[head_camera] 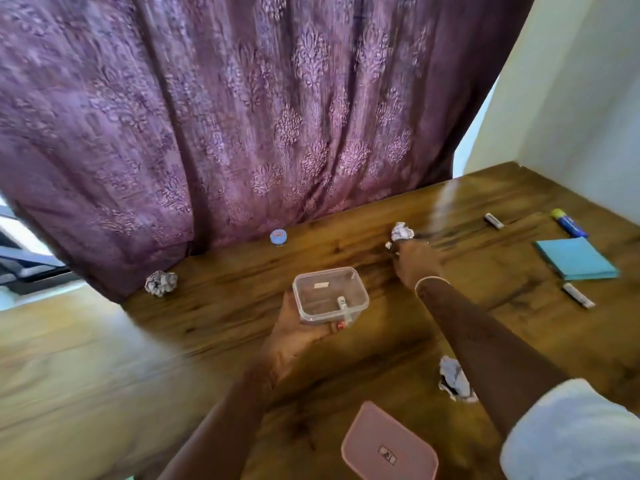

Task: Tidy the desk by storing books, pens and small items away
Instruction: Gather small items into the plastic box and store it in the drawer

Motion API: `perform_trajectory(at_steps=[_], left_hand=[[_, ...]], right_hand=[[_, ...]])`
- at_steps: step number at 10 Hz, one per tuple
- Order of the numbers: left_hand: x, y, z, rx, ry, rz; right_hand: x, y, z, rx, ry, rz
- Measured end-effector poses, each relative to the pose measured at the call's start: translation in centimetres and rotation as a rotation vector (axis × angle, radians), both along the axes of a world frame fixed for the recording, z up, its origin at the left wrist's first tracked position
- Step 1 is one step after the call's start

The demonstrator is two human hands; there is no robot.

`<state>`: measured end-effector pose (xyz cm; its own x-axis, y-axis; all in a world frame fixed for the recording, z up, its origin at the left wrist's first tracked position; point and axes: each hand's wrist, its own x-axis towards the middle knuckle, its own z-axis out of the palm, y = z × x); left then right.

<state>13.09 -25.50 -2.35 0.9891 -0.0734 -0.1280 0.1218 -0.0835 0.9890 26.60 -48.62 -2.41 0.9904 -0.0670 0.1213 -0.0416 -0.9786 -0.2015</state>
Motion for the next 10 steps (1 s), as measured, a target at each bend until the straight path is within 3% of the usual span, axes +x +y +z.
perform_trajectory(at_steps=[2,3,5,6,7,8,10], left_hand=[[-0.3,-0.7,0.2,0.031,-0.027,0.004],[0.0,-1.1,0.3,0.016,-0.017,0.022],[1.7,-1.6,0.1,0.09,0.05,0.02],[2.3,-2.6,0.4,0.18,0.053,0.028],[2.5,-3.6,1.1,0.078,0.075,-0.02],[2.3,-4.8,1.2,0.186,0.076,-0.084],[1.7,-5.1,-0.1,0.255,0.025,-0.082]], right_hand=[[0.9,-0.1,0.0,-0.039,0.074,0.089],[0.1,0.1,1.2,0.065,0.146,0.111],[-4.1,1.6,4.9,0.781,0.119,0.12],[-6.8,2.2,6.4,0.89,0.196,0.17],[-9.0,2.5,7.8,0.646,0.219,0.224],[-10.3,3.2,8.6,0.337,0.131,0.198],[-11.4,4.7,8.9,0.072,0.091,0.054]])
